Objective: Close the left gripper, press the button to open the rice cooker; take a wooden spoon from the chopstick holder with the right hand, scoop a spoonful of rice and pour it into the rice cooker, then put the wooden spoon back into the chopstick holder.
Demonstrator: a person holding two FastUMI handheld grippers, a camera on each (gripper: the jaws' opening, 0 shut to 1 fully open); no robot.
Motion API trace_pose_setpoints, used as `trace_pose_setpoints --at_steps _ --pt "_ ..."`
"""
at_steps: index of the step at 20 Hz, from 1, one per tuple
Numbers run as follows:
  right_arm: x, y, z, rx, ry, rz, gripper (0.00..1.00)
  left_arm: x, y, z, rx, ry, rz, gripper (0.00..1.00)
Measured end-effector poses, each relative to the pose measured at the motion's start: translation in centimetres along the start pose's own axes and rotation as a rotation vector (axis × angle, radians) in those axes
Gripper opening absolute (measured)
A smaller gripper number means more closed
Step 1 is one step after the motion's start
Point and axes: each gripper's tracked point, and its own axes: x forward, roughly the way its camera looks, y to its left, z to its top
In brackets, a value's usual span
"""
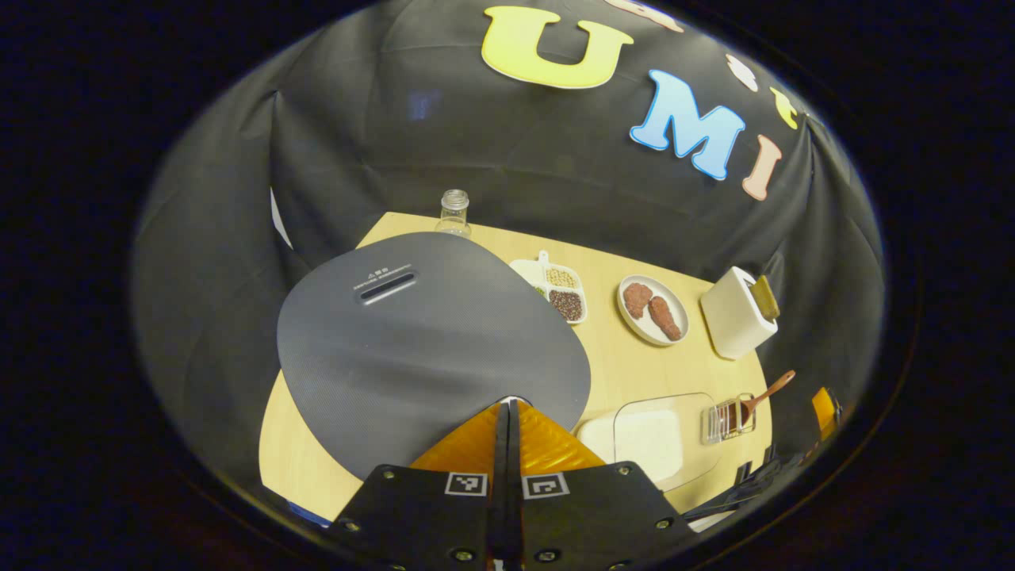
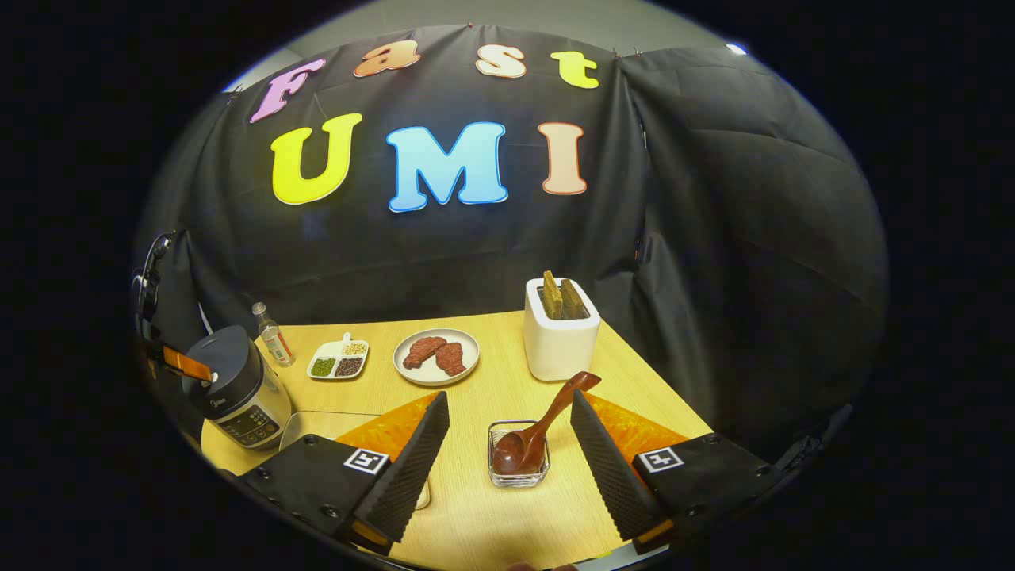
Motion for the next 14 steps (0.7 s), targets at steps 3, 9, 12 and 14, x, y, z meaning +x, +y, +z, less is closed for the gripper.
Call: trace_pose_setpoints --at_steps 3,9,12,14 --pt "0.1 -0.4 -0.4 0.015 0.011 -0.004 0.98 -0.1 -0.2 -0.2 0.004 0.010 0.004 0.02" --pt "0.7 -1.3 -0.8 0.025 0.028 -0.017 0.98 -2.0 -0.7 1.5 0.127 -0.070 0.055 0.02" --pt "1.5 -2.1 -0.4 0.067 0.029 -0.024 0.98 -6.0 -0.8 6.4 0.192 -0.260 0.140 0.02" --pt "2.1 -2.7 -0.4 0.088 0.032 -0.031 0.98 -9.9 -0.4 9.7 0.250 -0.408 0.216 0.02"
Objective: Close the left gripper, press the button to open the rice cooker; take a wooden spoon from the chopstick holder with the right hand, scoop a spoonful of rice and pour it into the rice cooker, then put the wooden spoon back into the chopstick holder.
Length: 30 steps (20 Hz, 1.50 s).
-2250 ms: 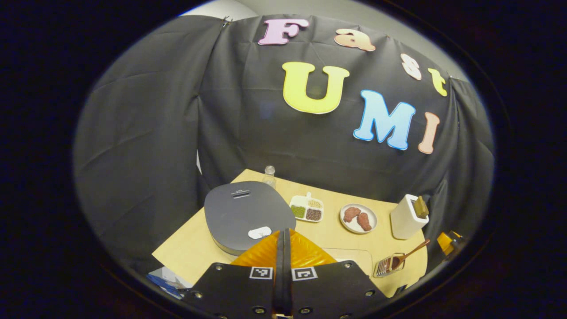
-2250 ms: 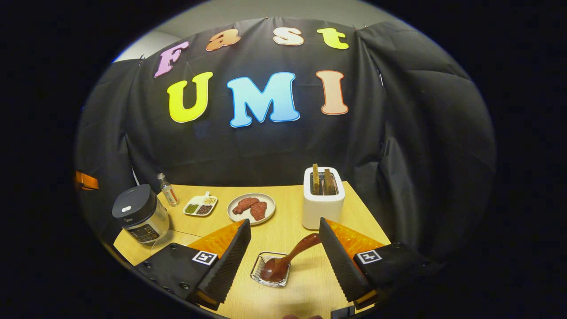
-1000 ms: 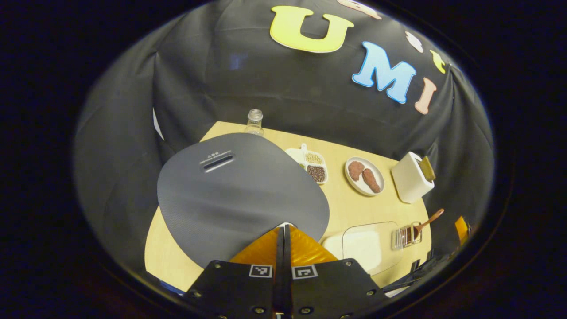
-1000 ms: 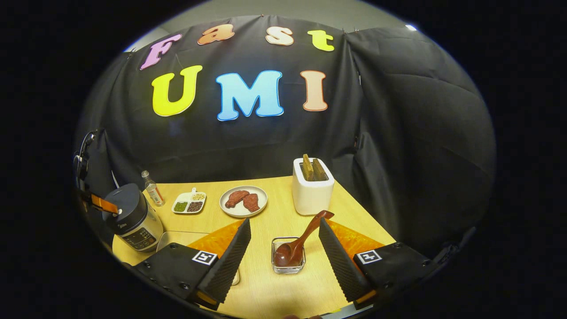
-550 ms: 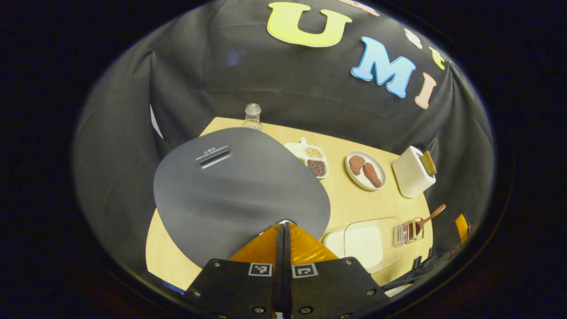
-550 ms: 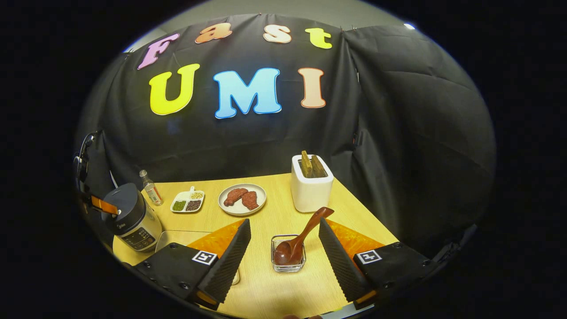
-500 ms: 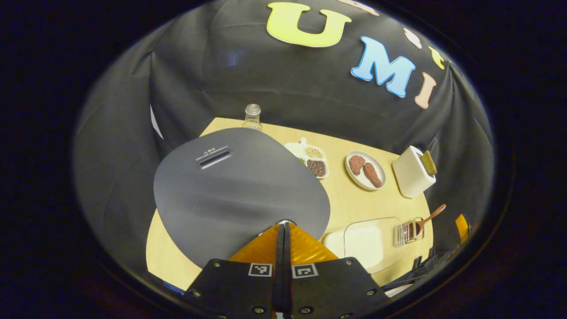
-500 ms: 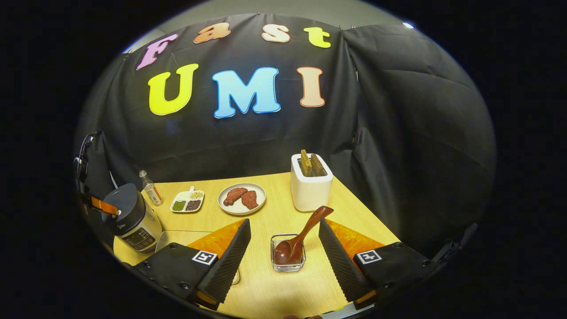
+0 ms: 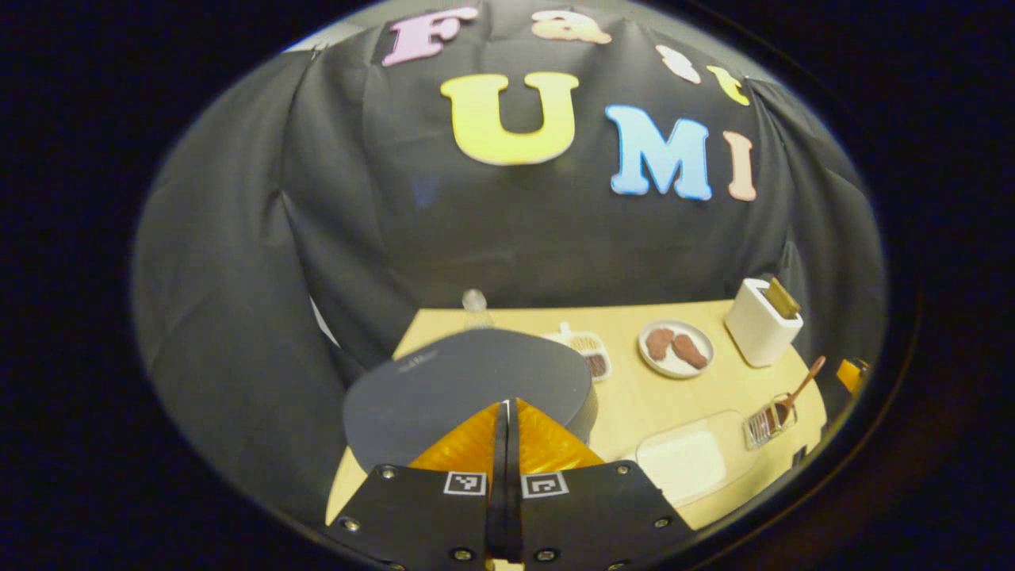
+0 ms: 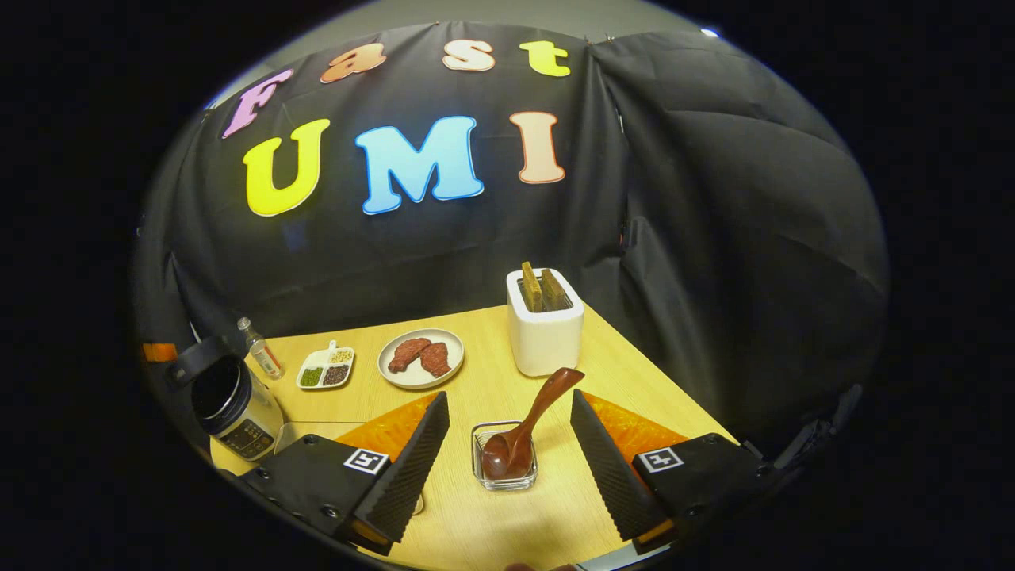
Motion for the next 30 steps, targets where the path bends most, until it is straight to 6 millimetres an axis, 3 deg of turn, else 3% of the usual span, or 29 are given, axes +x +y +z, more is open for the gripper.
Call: trace_pose_setpoints --at_steps 2,4,7,9,11,16,22,23,25,26,27,29,30 --pt "0.9 -0.6 0.1 0.015 0.005 -0.007 0.98 -2.2 0.9 4.2 0.048 -0.138 0.051 0.01" --pt "1.7 -1.5 0.1 0.015 0.009 -0.018 0.98 -4.6 -0.7 5.8 0.049 -0.166 0.030 0.03" --pt "3.2 -2.3 0.6 0.039 0.013 -0.022 0.98 -6.5 -3.6 7.2 -0.011 -0.203 -0.031 0.01" --pt "4.1 -2.8 0.8 0.036 0.018 -0.022 0.98 -7.1 -6.1 6.6 -0.093 -0.183 -0.109 0.04" --pt "5.5 -3.5 1.5 0.020 0.021 -0.028 0.98 -8.1 -7.7 6.8 -0.123 -0.204 -0.170 0.30" --pt "8.2 -5.3 3.2 0.040 0.019 -0.018 0.98 -11.0 -8.5 7.8 -0.013 -0.294 -0.096 0.96" --pt "11.3 -6.3 2.1 0.153 0.119 0.010 0.98 -11.1 -9.0 4.9 -0.096 -0.217 -0.036 0.96" --pt "11.8 -6.2 1.7 0.172 0.144 0.028 0.94 -11.2 -8.9 4.4 -0.098 -0.203 -0.021 0.96" --pt "13.0 -6.3 0.6 0.215 0.193 0.055 0.99 -11.6 -8.9 3.3 -0.088 -0.176 0.010 0.96" --pt "13.5 -6.4 -0.1 0.230 0.218 0.061 0.94 -11.9 -9.0 2.9 -0.080 -0.165 0.028 0.96" --pt "14.1 -6.5 -0.8 0.245 0.240 0.066 0.99 -12.1 -9.3 2.6 -0.076 -0.157 0.043 0.96" --pt "15.0 -6.6 -2.3 0.282 0.284 0.086 0.99 -12.7 -10.5 2.0 -0.075 -0.143 0.057 0.96" --pt "15.3 -6.4 -3.0 0.305 0.307 0.107 0.94 -13.0 -11.3 1.7 -0.074 -0.136 0.060 0.97"
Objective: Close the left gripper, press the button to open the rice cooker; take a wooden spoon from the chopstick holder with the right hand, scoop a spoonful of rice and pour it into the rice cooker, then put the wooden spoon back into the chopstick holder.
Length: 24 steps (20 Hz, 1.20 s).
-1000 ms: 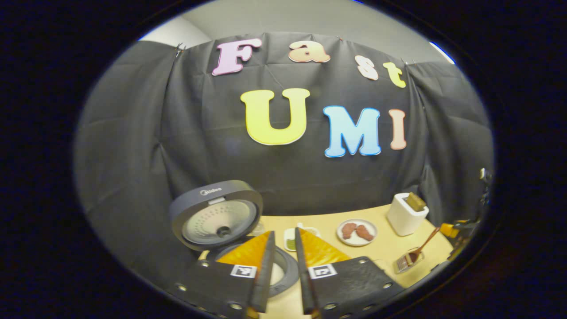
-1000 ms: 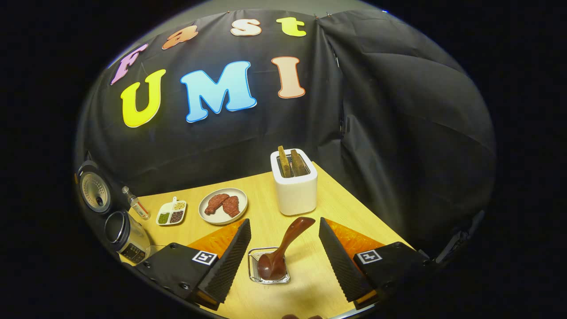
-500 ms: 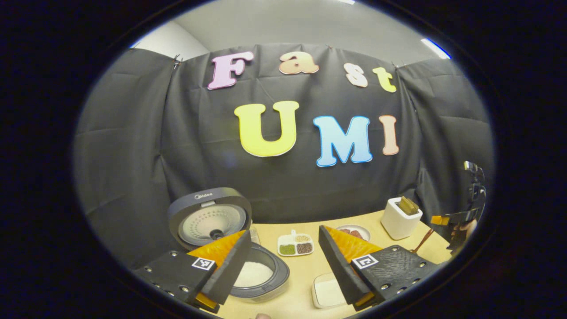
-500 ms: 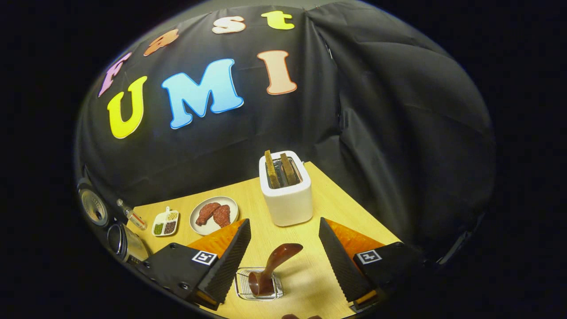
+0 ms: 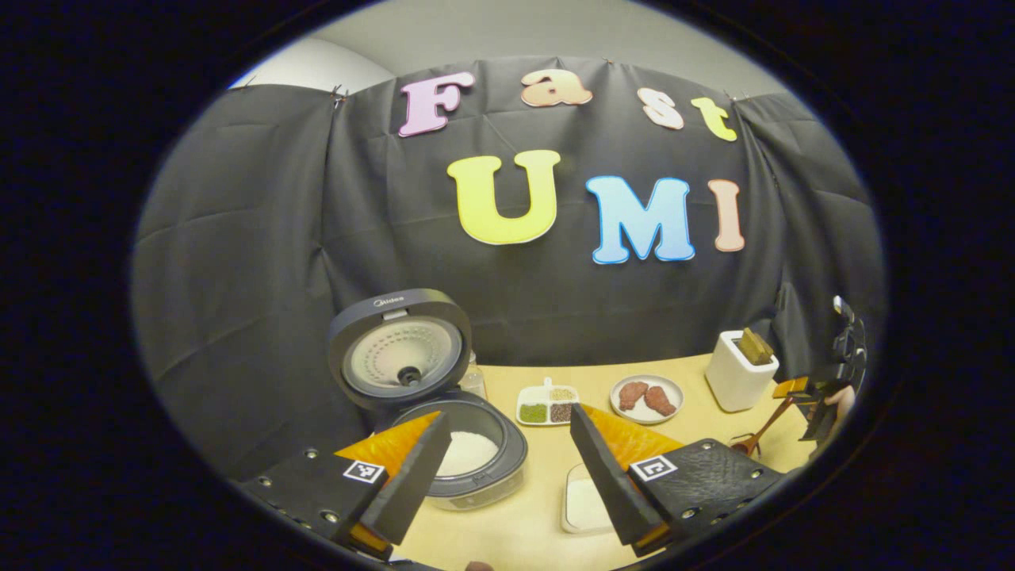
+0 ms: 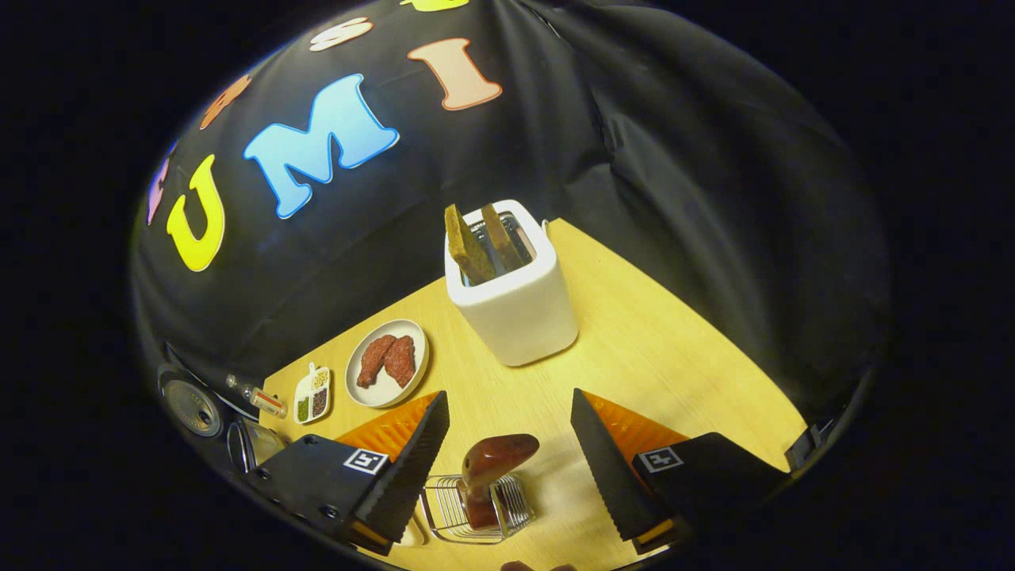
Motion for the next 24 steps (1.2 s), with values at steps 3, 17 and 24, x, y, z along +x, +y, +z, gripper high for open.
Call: trace_pose_setpoints --at_steps 3,17,24 --pt "1.2 0.3 -2.1 0.050 0.075 0.053 0.99 -0.5 -1.5 -1.2 0.009 0.022 0.011 0.96" --pt "3.2 2.7 -4.6 0.161 0.118 0.143 0.33 -3.7 -1.1 -4.9 -0.074 0.071 0.067 0.96" --pt "-0.5 3.4 -2.4 0.206 0.024 0.135 0.27 -3.9 0.1 -5.8 -0.086 0.075 0.033 0.96"
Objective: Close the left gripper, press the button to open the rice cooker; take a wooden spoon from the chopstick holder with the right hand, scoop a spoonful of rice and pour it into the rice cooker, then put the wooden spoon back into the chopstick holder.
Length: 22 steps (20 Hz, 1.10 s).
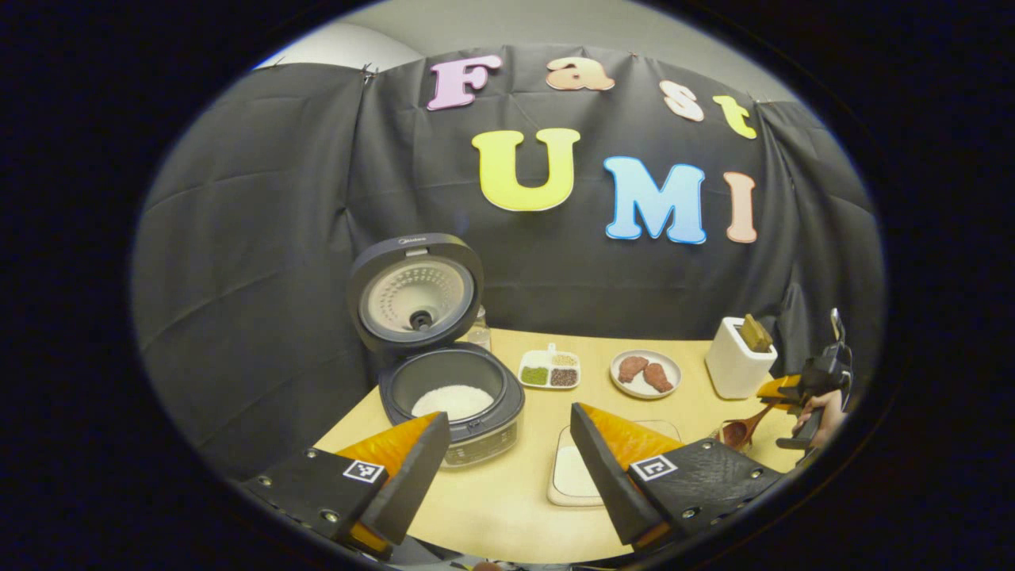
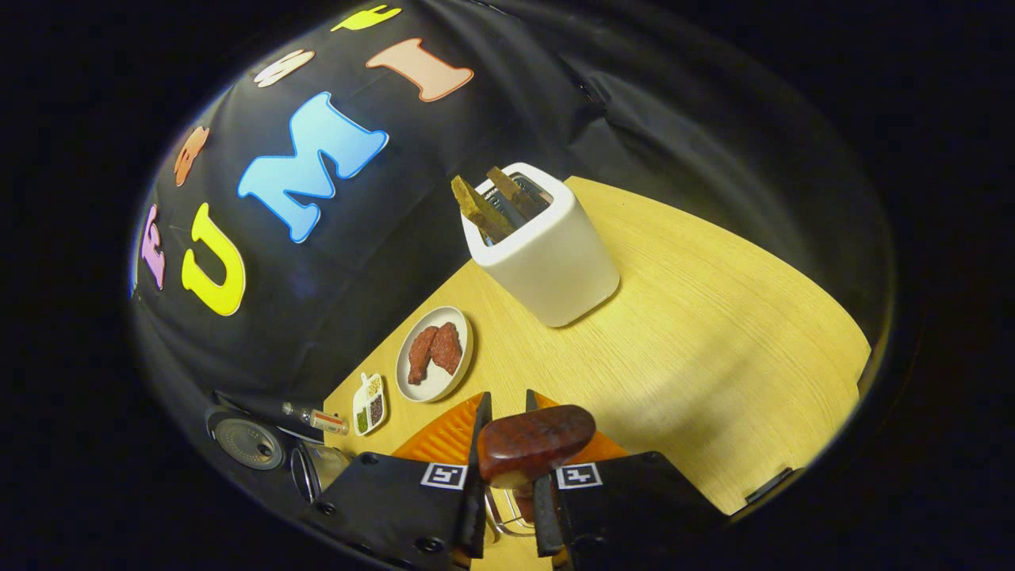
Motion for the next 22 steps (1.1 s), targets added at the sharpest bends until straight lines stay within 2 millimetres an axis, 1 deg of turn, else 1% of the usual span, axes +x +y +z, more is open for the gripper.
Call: trace_pose_setpoints --at_steps 1,2,4,5,6,8,9,11,12,13,14,16,18,19,20,21,22 --pt "-0.8 0.3 0.5 0.005 -0.021 0.001 0.27 0.3 0.0 0.0 0.000 -0.004 -0.014 0.96" --pt "-1.6 0.4 1.0 0.009 -0.040 -0.002 0.23 0.5 0.1 0.1 -0.002 -0.007 -0.030 0.96" --pt "-3.4 0.5 2.2 0.011 -0.093 -0.017 0.22 1.2 0.1 0.5 -0.013 -0.015 -0.069 0.96" --pt "-4.3 0.6 2.6 0.015 -0.116 -0.023 0.26 1.6 0.2 0.4 -0.020 -0.015 -0.089 0.96" --pt "-5.4 0.7 3.0 0.018 -0.139 -0.032 0.26 1.8 0.4 0.4 -0.024 -0.015 -0.108 0.97" --pt "-7.5 0.5 3.6 0.016 -0.193 -0.056 0.26 2.4 0.9 0.4 -0.025 -0.019 -0.143 0.96" --pt "-8.5 0.4 3.8 0.016 -0.222 -0.071 0.22 2.7 1.2 0.5 -0.021 -0.023 -0.164 0.96" --pt "-10.6 0.3 3.8 0.020 -0.265 -0.096 0.22 3.2 1.6 0.4 -0.003 -0.031 -0.203 0.96" --pt "-11.6 0.3 3.7 0.024 -0.282 -0.105 0.22 3.4 1.9 0.3 0.003 -0.031 -0.221 0.96" --pt "-12.6 0.2 3.5 0.029 -0.299 -0.115 0.27 3.6 2.2 0.3 0.006 -0.034 -0.239 0.96" --pt "-13.5 0.2 3.3 0.034 -0.317 -0.126 0.22 3.9 2.4 0.3 0.005 -0.040 -0.256 0.96" --pt "-14.7 -0.4 2.5 0.057 -0.344 -0.165 0.22 4.3 3.2 0.0 -0.002 -0.043 -0.281 0.96" --pt "-15.5 -0.7 1.0 0.108 -0.348 -0.193 0.22 4.7 3.9 -0.5 -0.014 -0.040 -0.301 0.96" --pt "-15.6 -0.4 0.1 0.129 -0.345 -0.194 0.22 4.7 4.4 -0.6 -0.020 -0.038 -0.309 0.96" --pt "-15.8 0.0 -0.5 0.135 -0.345 -0.193 0.27 4.7 5.0 -0.9 -0.023 -0.039 -0.316 0.96" --pt "-15.9 0.4 -1.2 0.131 -0.343 -0.194 0.27 4.7 5.6 -1.0 -0.026 -0.039 -0.321 0.96" --pt "-16.0 1.0 -2.0 0.119 -0.343 -0.193 0.22 4.7 6.3 -1.2 -0.027 -0.038 -0.324 0.96"
